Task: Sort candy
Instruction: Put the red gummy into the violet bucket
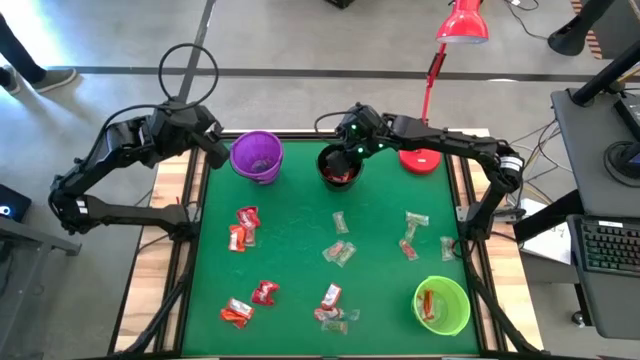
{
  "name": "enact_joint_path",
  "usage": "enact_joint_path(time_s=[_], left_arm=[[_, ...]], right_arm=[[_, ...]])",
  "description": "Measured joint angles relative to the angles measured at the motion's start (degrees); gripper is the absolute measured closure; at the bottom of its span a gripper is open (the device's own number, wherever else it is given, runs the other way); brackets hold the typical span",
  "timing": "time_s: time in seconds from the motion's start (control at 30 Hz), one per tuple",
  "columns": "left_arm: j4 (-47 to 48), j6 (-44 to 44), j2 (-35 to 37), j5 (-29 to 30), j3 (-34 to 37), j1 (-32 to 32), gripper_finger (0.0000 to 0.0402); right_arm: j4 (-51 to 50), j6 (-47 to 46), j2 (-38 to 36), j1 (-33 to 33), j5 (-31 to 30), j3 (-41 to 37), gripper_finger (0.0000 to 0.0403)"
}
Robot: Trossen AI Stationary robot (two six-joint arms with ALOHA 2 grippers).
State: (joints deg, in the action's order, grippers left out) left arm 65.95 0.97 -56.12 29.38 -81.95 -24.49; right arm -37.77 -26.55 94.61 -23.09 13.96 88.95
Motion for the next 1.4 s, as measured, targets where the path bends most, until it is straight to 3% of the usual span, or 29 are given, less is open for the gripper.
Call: enact_joint_path(time_s=[0.17, 0.43, 0.63, 1.0, 1.13, 1.4], left_arm=[[1.48, -0.8, 0.02, -7.6, 0.0, 0.04, 0.0292], [6.76, -6.44, 0.17, -29.32, 0.87, 1.48, 0.0292], [7.46, -12.94, 1.85, -30.09, 6.08, 5.73, 0.0292], [5.23, -33.36, 5.76, -31.56, 22.86, 11.39, 0.0287], [0.39, -40.79, 7.33, -34.89, 29.74, 13.9, 0.0268], [-7.16, -56.46, 7.53, -34.9, 37.65, 19.01, 0.024]], right_arm=[[-3.16, 0.03, 0.0, 3.24, 0.09, -0.02, 0.0251], [-3.89, 0.07, 0.0, 7.37, -1.57, -0.09, 0.0261], [-3.88, -0.02, 0.0, 8.91, -2.41, -0.09, 0.026], [-3.84, -2.95, 0.0, 9.63, -5.07, -0.09, 0.0258], [-3.91, -2.1, 0.0, 9.92, -5.01, -0.09, 0.0258], [-3.98, -1.0, -0.02, 10.48, -4.98, -0.09, 0.0263]])
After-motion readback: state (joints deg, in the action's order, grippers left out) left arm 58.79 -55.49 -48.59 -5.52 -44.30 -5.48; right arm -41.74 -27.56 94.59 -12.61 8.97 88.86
